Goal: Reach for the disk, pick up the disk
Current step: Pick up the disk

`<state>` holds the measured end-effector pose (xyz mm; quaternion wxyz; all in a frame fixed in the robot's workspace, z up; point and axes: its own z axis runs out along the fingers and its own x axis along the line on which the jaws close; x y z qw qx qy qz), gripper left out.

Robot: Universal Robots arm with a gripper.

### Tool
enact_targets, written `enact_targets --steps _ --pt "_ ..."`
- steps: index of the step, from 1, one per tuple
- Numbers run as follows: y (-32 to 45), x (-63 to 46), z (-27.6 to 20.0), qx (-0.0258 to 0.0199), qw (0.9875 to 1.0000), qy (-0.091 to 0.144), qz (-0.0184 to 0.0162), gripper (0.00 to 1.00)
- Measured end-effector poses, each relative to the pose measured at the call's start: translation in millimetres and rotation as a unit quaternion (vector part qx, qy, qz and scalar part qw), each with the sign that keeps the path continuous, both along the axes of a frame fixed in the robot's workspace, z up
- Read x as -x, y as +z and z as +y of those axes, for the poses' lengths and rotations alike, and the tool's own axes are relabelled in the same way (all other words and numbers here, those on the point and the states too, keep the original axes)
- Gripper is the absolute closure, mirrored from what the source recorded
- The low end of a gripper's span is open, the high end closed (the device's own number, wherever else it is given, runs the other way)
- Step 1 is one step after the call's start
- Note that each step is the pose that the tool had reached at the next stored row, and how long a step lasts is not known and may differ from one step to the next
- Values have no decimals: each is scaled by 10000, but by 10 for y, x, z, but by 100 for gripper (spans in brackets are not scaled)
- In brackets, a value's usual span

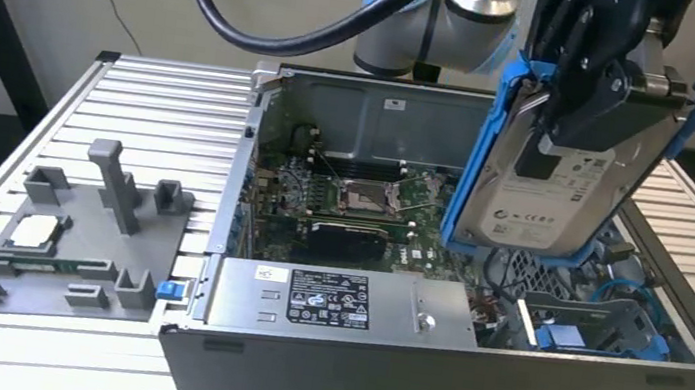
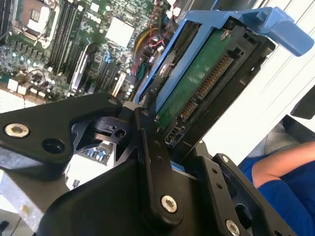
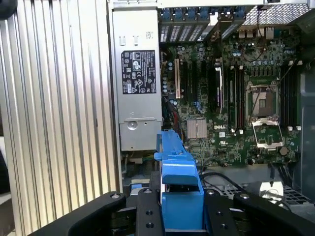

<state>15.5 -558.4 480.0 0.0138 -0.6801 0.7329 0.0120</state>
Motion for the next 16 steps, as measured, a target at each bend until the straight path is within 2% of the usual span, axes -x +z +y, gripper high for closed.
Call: enact_targets --steps 16 --pt "-37 -310 -57 0 10000 0 0 100"
